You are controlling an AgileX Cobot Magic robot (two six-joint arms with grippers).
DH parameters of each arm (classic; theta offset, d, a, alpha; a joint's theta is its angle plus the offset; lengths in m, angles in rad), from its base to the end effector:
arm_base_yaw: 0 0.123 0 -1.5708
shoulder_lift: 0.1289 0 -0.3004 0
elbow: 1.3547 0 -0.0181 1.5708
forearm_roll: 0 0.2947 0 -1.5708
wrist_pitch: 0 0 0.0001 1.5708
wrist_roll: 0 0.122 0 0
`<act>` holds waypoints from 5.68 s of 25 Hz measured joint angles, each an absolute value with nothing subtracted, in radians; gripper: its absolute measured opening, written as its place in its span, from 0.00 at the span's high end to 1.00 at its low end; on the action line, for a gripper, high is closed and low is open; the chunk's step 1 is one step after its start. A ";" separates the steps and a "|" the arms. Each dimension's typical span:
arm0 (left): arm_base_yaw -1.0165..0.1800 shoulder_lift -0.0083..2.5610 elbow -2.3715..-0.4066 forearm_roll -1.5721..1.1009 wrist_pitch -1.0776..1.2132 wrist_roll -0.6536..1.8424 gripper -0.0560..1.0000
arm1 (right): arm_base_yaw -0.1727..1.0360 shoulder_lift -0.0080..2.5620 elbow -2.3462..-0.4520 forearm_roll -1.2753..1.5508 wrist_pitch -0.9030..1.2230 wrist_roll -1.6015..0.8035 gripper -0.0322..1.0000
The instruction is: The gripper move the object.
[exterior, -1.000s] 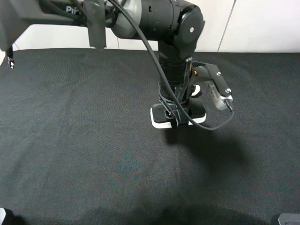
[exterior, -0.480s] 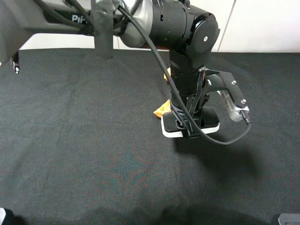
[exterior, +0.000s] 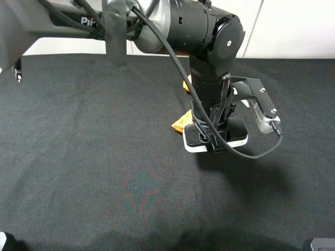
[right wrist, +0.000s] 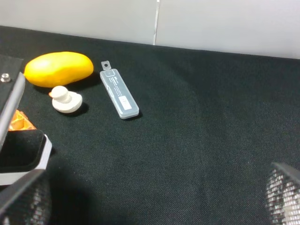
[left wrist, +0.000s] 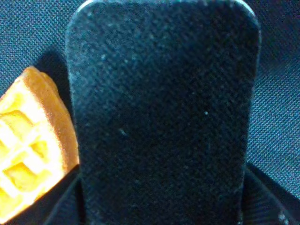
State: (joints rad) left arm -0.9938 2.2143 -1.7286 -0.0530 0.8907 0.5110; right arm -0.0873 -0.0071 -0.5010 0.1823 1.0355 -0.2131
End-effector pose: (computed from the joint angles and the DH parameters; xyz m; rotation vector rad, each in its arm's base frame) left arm 0.2806 -0.4403 0.1234 1.9355 2.1255 -0.1615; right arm 0.0465 0.0150 0.2891 -0.1321 1.9937 0.0241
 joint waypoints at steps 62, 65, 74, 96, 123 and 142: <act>-0.986 2.346 -1.729 -0.055 0.855 0.479 0.32 | -0.087 -0.007 -0.501 0.184 1.035 -0.213 0.30; -0.986 2.346 -1.729 -0.055 0.855 0.477 0.30 | -0.087 -0.007 -0.501 0.184 1.034 -0.213 0.30; -0.986 2.346 -1.729 -0.056 0.855 0.441 0.22 | -0.087 -0.007 -0.501 0.184 1.034 -0.213 0.30; -0.986 2.268 -1.730 -0.052 0.875 0.399 0.14 | -0.087 -0.007 -0.501 0.185 1.035 -0.213 0.30; -0.889 1.755 -1.639 0.053 0.986 0.330 0.14 | -0.087 -0.007 -0.501 0.185 1.035 -0.213 0.30; -0.458 1.112 -0.927 0.056 0.898 0.295 0.14 | -0.087 -0.007 -0.501 0.185 1.035 -0.213 0.30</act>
State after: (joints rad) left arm -0.4577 1.1121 -0.9268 0.0563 0.8978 0.2953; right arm -0.0873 -0.0071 -0.5010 0.1847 1.0354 -0.2131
